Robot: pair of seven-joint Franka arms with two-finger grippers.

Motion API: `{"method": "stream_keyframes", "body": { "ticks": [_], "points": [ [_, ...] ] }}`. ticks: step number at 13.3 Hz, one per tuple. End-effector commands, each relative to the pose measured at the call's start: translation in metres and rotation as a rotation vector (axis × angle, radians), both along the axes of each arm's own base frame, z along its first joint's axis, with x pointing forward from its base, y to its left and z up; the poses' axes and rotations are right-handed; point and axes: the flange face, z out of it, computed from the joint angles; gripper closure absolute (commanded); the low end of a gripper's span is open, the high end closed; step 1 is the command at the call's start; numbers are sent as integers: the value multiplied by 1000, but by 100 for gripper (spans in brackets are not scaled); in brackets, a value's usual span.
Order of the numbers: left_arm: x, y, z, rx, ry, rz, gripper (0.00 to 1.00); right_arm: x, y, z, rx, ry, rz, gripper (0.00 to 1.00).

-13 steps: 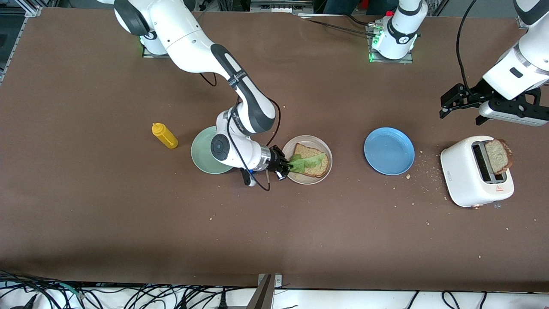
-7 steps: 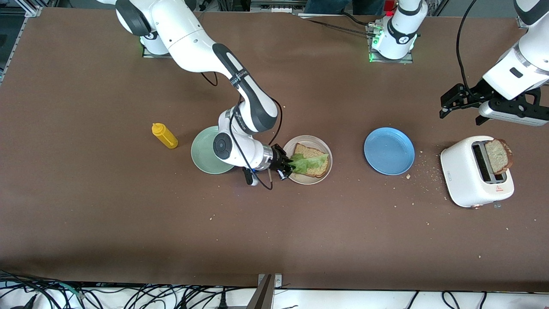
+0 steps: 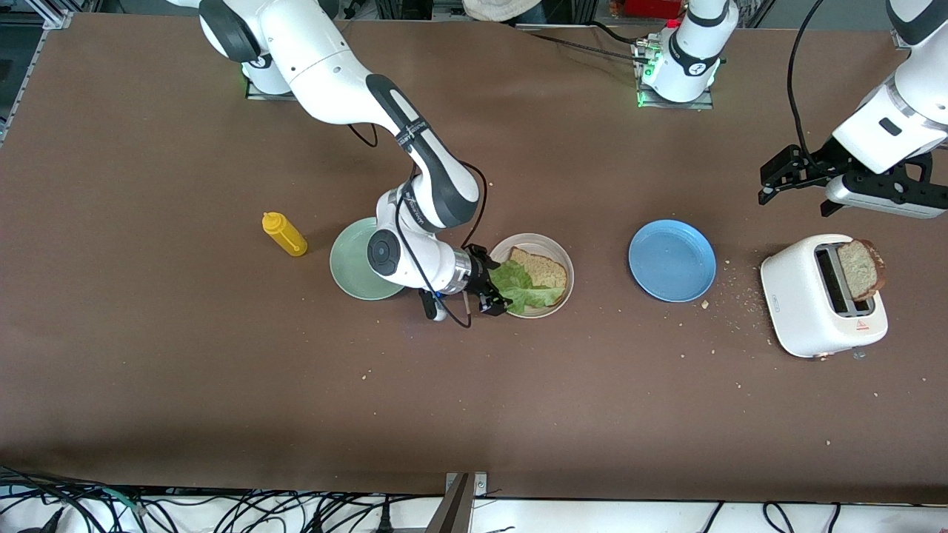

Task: Make sandwich in beige plate with both arms
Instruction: 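Open the right gripper to release the lettuce on the toast, then withdraw the right gripper while the left gripper lowers onto the toaster toast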

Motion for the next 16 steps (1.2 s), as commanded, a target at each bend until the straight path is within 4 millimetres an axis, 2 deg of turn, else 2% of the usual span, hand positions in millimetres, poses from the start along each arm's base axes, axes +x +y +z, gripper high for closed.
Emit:
{"method": "stream_keyframes", "body": {
  "ticks": [1, 2, 4, 5, 6, 7, 9, 11, 13, 16],
  "points": [
    [3, 4, -1, 1, 8, -16, 0, 6, -17, 52, -80, -15, 138, 2],
    [3, 7, -1, 0, 8, -9, 0, 6, -25, 72, -106, -16, 207, 2],
    [6, 45, 13, -3, -20, 57, 0, 17, -68, 100, -129, 11, 341, 2],
    [7, 59, 11, -2, -17, 82, 0, 20, -88, 114, -138, 12, 429, 2],
    [12, 76, 0, -3, 2, 108, 0, 22, -107, 125, -139, 8, 519, 2],
    [15, 87, -8, -4, 16, 116, 0, 20, -115, 139, -144, -12, 608, 2],
    [15, 94, -10, -2, 16, 91, 0, 21, -144, 166, -229, -68, 802, 1],
    [26, 136, -34, 50, 45, 135, 0, 19, -164, 191, -285, -122, 1035, 1],
    [48, 147, -58, 98, 54, 126, 0, 23, -198, 221, -294, -153, 1151, 1],
    [63, 166, -91, 170, 79, 119, 0, 28, -258, 267, -256, -209, 1321, 1]
  ]
}}
